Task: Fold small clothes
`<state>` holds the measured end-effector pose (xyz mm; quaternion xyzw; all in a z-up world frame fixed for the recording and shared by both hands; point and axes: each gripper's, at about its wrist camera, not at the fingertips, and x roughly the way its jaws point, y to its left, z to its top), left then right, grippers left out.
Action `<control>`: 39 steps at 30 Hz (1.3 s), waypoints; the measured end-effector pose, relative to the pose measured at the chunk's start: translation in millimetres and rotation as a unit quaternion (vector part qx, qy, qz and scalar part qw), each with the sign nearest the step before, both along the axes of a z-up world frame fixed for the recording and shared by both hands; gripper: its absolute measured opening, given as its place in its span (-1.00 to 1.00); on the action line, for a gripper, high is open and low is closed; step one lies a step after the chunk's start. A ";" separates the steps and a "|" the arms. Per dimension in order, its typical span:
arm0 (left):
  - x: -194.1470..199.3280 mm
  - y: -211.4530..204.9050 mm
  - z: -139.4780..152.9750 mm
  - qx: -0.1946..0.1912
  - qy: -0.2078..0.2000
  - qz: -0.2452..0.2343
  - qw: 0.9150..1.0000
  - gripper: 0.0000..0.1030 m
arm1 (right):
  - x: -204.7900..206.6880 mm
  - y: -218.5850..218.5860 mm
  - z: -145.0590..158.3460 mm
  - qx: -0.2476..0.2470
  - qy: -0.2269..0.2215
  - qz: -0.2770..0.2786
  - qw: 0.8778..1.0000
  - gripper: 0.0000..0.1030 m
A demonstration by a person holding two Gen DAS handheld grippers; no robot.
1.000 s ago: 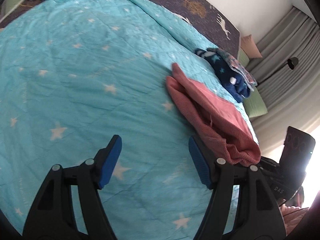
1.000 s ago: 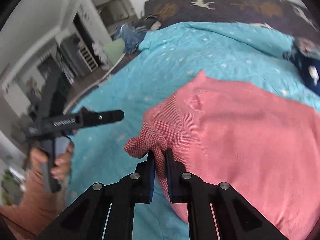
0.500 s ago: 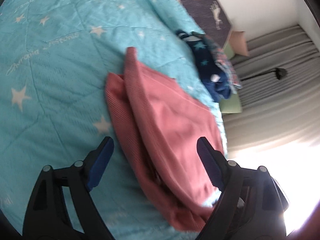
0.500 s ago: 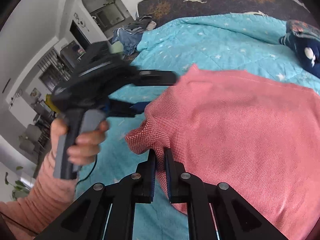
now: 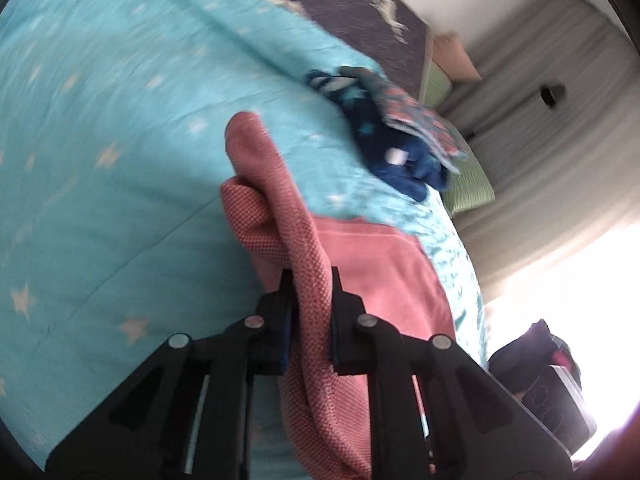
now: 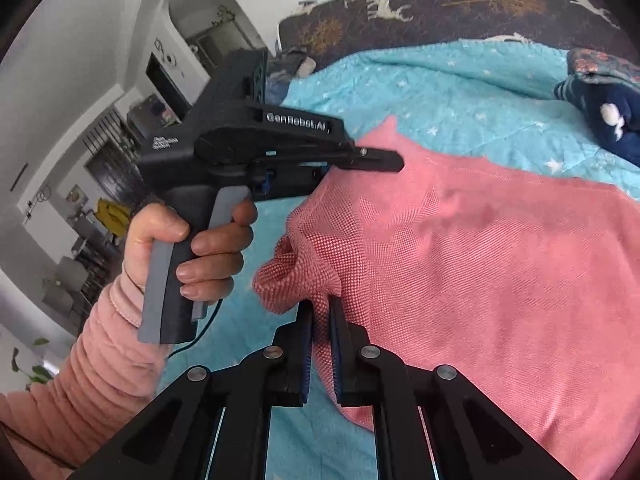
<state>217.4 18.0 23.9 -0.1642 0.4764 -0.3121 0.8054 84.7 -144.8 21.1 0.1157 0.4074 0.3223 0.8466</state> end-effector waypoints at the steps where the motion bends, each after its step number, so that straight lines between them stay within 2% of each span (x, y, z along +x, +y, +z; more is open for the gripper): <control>1: -2.1 -13.2 9.4 0.006 -0.011 -0.011 1.000 -0.71 | -4.6 -9.1 3.3 0.006 -0.008 -0.010 1.000 -0.86; 6: -15.1 -91.8 43.6 0.003 -0.043 -0.079 0.996 -0.72 | -35.7 -67.2 15.9 0.031 -0.049 -0.078 0.995 -0.87; 10: -20.8 -163.2 45.3 0.014 -0.048 -0.130 0.990 -0.72 | -63.0 -129.9 14.3 0.038 -0.061 -0.154 0.985 -0.87; 14: -21.2 -226.6 14.2 0.057 -0.027 -0.150 0.987 -0.72 | -75.8 -182.2 -6.1 0.046 -0.021 -0.213 0.976 -0.87; 19: -21.2 -263.6 -21.7 0.103 0.007 -0.153 0.983 -0.72 | -79.6 -221.1 -45.2 0.059 0.047 -0.239 0.968 -0.87; 22: -23.7 -268.2 -24.4 0.109 0.011 -0.154 0.982 -0.59 | -80.1 -230.2 -58.8 0.063 0.069 -0.238 0.967 -0.87; 25: -27.1 -264.4 -14.3 0.078 0.019 -0.165 0.983 0.00 | -82.9 -230.0 -65.1 0.061 0.076 -0.227 0.969 -0.85; 26: -29.1 -262.1 -9.6 0.063 0.018 -0.169 0.983 0.07 | -83.4 -231.0 -65.7 0.058 0.075 -0.225 0.970 -0.84; 32: -46.3 -234.8 20.3 0.052 -0.025 -0.174 0.983 0.09 | -103.7 -228.2 -63.5 0.035 0.069 -0.212 0.974 -0.82; 35: -57.2 -204.8 25.9 0.055 -0.036 -0.152 0.986 0.11 | -106.2 -240.1 -60.0 0.027 0.059 -0.219 0.974 -0.82; 37: -63.5 -190.0 21.5 0.066 -0.042 -0.134 0.988 0.14 | -111.5 -249.8 -51.4 0.022 0.046 -0.231 0.972 -0.82; 39: -74.3 -173.7 12.8 0.100 -0.061 -0.114 0.987 0.14 | -111.3 -254.6 -41.1 0.027 0.034 -0.236 0.971 -0.82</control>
